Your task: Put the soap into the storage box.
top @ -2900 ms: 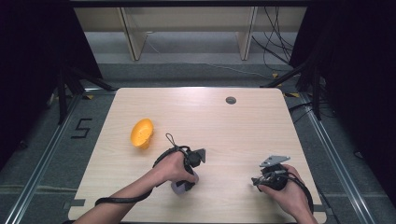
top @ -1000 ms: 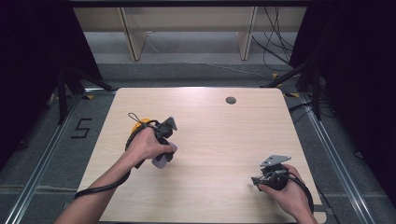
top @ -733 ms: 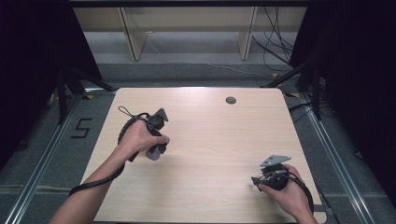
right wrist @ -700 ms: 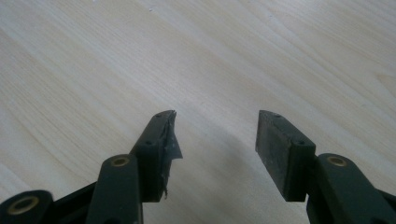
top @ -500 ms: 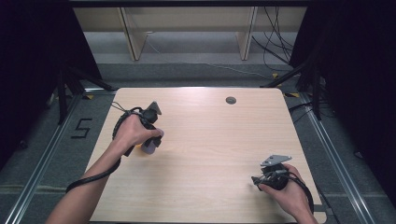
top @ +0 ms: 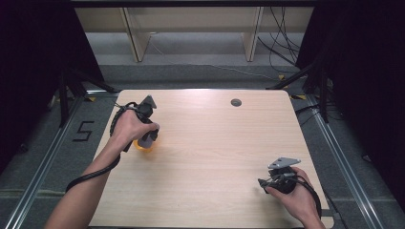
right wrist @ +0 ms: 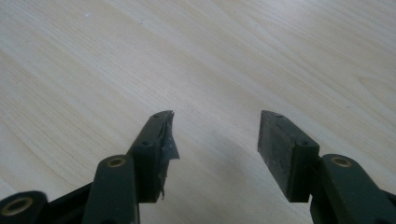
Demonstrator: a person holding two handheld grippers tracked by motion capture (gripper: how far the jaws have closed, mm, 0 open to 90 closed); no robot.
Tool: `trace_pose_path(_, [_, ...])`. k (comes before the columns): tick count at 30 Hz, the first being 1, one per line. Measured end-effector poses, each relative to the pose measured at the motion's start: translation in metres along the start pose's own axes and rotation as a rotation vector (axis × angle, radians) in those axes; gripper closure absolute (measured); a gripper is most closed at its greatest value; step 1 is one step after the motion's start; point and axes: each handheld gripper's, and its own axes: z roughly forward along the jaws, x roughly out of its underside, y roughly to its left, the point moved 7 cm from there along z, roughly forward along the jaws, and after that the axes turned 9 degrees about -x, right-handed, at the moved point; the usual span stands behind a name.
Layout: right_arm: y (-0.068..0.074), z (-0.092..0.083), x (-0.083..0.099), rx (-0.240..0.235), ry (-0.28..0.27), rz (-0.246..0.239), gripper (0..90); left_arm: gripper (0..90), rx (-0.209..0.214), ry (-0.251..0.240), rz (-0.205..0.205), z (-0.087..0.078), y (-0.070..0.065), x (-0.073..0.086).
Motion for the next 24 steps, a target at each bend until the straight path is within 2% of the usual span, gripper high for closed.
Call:
trace_pose_path(9, [0.001, 0.0, 0.0, -0.004, 0.001, 0.001, 45.7, 49.1, -0.029, -0.005, -0.066, 0.007, 0.015, -0.012])
trace_pose_path(11, [0.0, 0.0, 0.0, -0.003, 0.001, 0.0, 45.7, 49.2, -0.035, -0.004, -0.076, 0.009, 0.017, -0.014])
trace_pose_path(12, [0.0, 0.0, 0.0, -0.003, 0.0, -0.001, 45.7, 49.2, -0.041, -0.01, -0.066, 0.01, 0.02, -0.015])
trace_pose_path(18, [0.001, 0.0, 0.0, -0.005, 0.002, 0.0, 45.6, 49.1, -0.05, 0.002, -0.109, 0.017, 0.026, -0.019])
trace_pose_path(19, [0.001, 0.0, 0.0, -0.006, 0.002, -0.001, 45.6, 49.1, -0.063, 0.0, -0.078, 0.02, 0.031, -0.021])
trace_pose_path(20, [0.001, 0.0, 0.0, -0.006, 0.002, -0.001, 45.5, 49.1, -0.053, 0.0, -0.113, 0.022, 0.029, -0.021])
trace_pose_path(21, [0.0, 0.001, 0.0, -0.003, 0.001, -0.016, 45.5, 49.1, -0.057, 0.004, -0.121, 0.024, 0.03, -0.021])
trace_pose_path(23, [0.0, 0.001, 0.0, -0.005, 0.003, -0.014, 45.5, 49.1, -0.059, 0.027, -0.098, 0.027, 0.032, -0.02])
trace_pose_path(24, [0.0, 0.001, 0.0, -0.005, 0.003, -0.014, 45.4, 49.1, -0.063, 0.02, -0.092, 0.029, 0.033, -0.021])
